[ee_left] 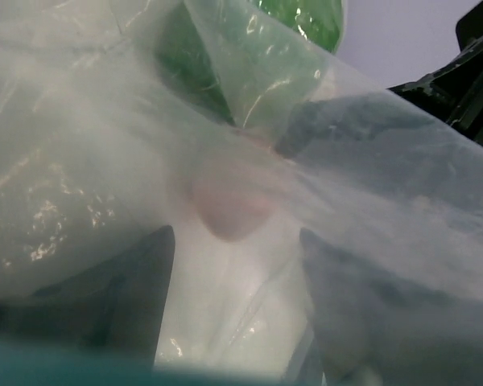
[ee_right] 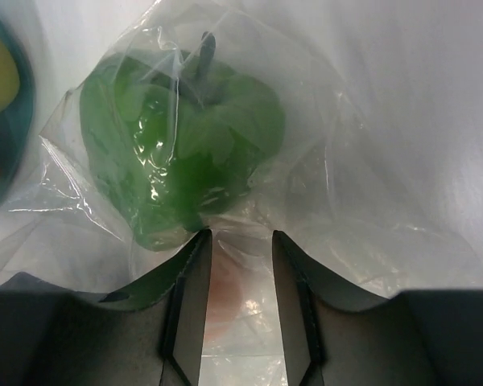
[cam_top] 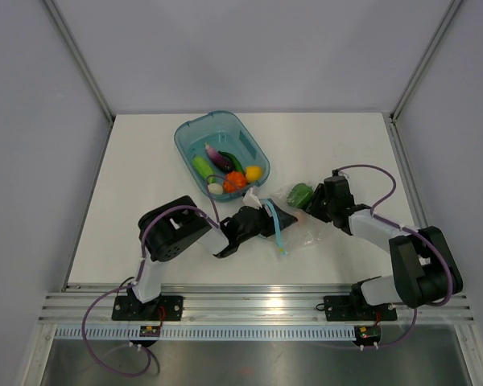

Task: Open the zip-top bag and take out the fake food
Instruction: Pick up the fake fruit from the zipper food storage bag.

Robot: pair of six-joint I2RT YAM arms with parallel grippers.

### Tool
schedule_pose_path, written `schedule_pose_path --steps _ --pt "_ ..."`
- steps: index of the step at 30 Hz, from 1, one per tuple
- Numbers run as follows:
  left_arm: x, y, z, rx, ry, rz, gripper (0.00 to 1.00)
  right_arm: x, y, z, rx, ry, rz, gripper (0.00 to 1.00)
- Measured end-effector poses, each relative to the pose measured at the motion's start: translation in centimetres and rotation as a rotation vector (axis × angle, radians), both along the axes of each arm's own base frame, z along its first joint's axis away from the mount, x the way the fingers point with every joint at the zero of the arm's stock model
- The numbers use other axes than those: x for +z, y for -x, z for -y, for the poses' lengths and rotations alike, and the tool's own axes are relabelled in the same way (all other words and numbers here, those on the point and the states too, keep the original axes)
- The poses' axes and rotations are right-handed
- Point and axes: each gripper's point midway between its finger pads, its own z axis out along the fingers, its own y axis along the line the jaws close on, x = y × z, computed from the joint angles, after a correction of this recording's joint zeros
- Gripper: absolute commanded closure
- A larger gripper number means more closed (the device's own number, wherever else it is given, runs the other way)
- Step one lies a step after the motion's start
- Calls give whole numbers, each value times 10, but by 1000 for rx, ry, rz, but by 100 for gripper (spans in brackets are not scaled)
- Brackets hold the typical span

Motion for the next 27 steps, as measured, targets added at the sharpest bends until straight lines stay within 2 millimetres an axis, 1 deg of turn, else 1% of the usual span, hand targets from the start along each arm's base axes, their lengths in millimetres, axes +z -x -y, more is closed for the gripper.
schedule_pose_path --steps 5,13,17,18,23,27 --pt "2 -3 2 10 -1 0 30 -4 -4 -11 33 -16 -15 57" --pt "2 -8 5 24 9 -5 29 -8 -5 -20 71 -39 -32 60" --pt "2 -8 5 25 12 -7 32 -8 -5 -24 85 -53 -36 62" --pt "2 -8 5 26 12 -7 32 -8 -4 -25 90 -59 -37 64" --pt "-2 -9 4 33 3 -10 39 -5 -4 -31 113 -81 -33 67" --pt "-3 -12 7 36 3 -6 37 -3 -4 -35 130 -100 -28 69"
